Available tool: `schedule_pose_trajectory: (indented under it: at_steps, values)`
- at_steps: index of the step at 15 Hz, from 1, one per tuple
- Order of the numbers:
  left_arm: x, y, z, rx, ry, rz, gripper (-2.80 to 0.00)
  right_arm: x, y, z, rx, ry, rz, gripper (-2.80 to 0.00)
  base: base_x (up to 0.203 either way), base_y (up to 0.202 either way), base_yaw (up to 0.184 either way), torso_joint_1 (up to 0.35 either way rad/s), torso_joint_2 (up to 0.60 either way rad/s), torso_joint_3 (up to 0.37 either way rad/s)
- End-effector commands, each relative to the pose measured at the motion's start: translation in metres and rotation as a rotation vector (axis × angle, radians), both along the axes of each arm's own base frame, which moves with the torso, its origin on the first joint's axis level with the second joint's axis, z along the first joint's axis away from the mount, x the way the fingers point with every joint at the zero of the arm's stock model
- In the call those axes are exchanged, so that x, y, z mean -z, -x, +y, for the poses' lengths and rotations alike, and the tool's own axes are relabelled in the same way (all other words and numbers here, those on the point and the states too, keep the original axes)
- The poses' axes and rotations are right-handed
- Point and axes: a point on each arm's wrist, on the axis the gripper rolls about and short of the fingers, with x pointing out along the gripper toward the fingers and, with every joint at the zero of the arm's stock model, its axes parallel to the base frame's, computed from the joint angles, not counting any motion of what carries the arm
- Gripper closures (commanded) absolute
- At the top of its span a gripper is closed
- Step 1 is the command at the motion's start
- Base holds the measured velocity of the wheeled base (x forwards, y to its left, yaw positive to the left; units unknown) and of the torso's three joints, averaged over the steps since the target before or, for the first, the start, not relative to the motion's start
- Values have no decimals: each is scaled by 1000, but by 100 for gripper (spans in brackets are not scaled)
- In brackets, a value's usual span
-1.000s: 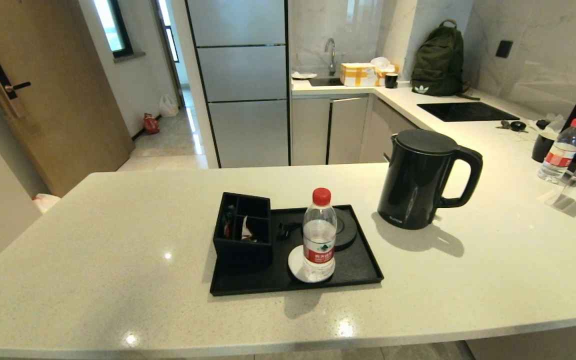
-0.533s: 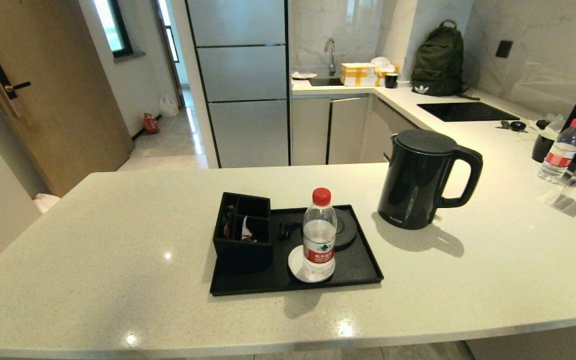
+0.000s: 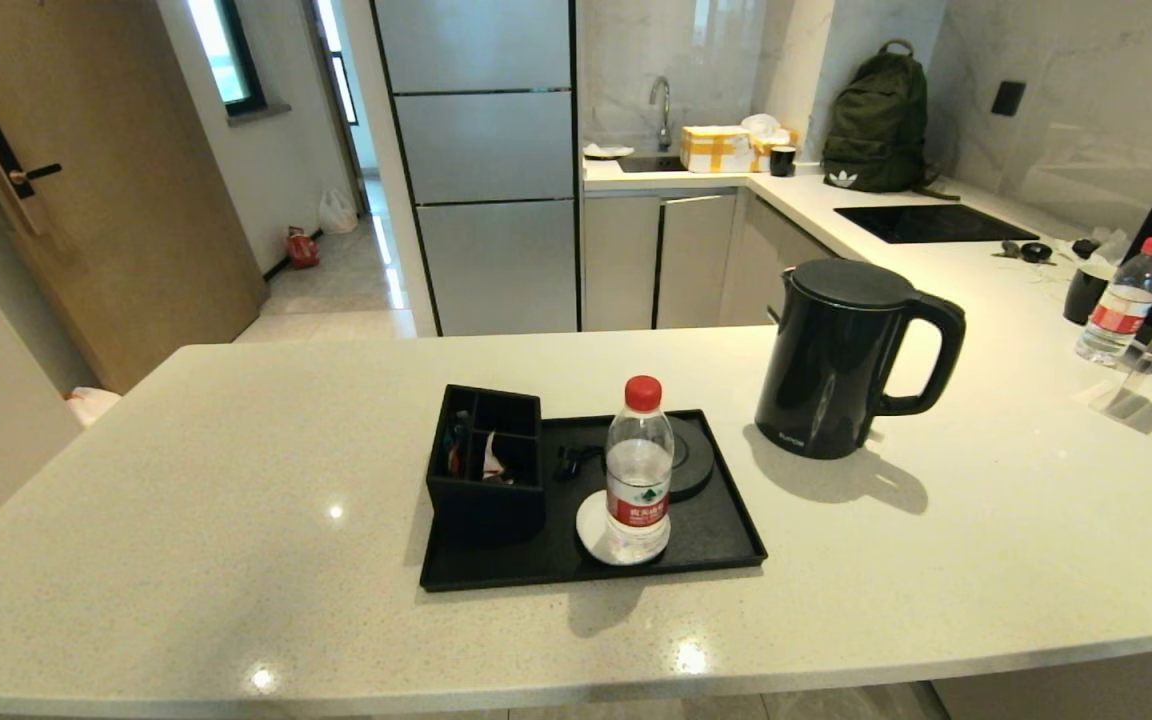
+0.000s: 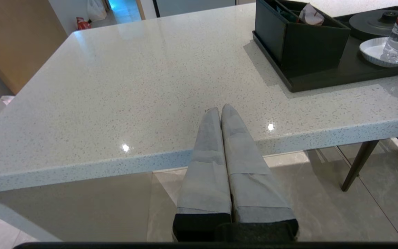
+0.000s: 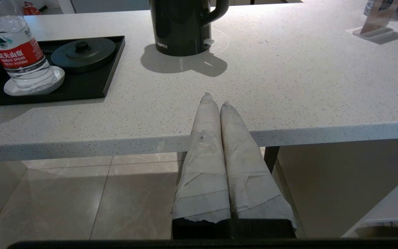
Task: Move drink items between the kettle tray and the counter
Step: Pick up the tea bag
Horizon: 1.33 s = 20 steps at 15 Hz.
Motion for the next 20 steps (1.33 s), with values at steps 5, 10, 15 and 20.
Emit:
schedule_pose_trajectory:
  at_steps: [5,10,15,20]
  values:
    - [-46,7,0,-11,24,-53,0,0,0,0,0,1,3,0,0,0,0,0,0,0]
    - [-156,-21,-1,-13,99,260,0,0,0,0,-1,1,3,0,0,0,0,0,0,0]
    - [-163,-90,-3,212,105,725,0,0,0,0,-1,1,3,0,0,0,0,0,0,0]
    - [-162,-97,-5,269,97,783,0,0,0,0,0,1,3,0,0,0,0,0,0,0]
